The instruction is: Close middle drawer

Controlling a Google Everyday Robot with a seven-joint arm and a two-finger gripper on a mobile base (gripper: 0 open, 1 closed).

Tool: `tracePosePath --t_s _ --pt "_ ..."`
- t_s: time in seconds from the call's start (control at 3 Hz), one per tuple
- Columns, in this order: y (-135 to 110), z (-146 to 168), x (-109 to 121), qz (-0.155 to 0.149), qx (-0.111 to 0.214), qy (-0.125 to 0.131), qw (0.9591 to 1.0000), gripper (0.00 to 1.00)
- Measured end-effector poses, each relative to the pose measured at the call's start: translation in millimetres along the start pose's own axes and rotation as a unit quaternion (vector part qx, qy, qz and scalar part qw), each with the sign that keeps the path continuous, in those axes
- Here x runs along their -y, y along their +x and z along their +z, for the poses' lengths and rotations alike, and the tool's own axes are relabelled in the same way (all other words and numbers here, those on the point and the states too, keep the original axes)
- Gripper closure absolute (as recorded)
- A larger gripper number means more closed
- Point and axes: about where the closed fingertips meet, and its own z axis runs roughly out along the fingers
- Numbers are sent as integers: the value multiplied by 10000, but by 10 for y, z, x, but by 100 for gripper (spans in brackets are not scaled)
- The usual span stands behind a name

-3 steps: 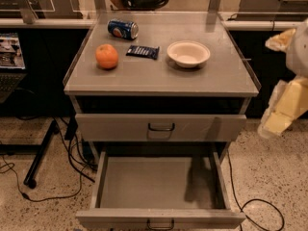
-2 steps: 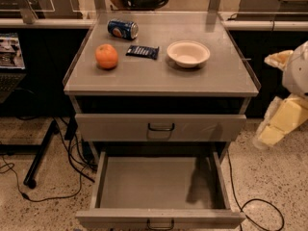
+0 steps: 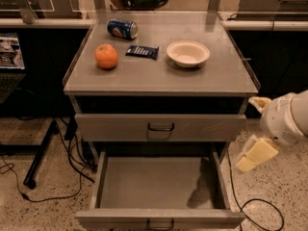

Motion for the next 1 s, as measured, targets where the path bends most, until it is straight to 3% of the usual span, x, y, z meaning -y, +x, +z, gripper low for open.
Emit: tracePosePath --t_s 0.67,1.0 --pt "479 1104 -120 444 29 -212 9988 0" --pt "486 1138 -92 460 50 -159 9988 19"
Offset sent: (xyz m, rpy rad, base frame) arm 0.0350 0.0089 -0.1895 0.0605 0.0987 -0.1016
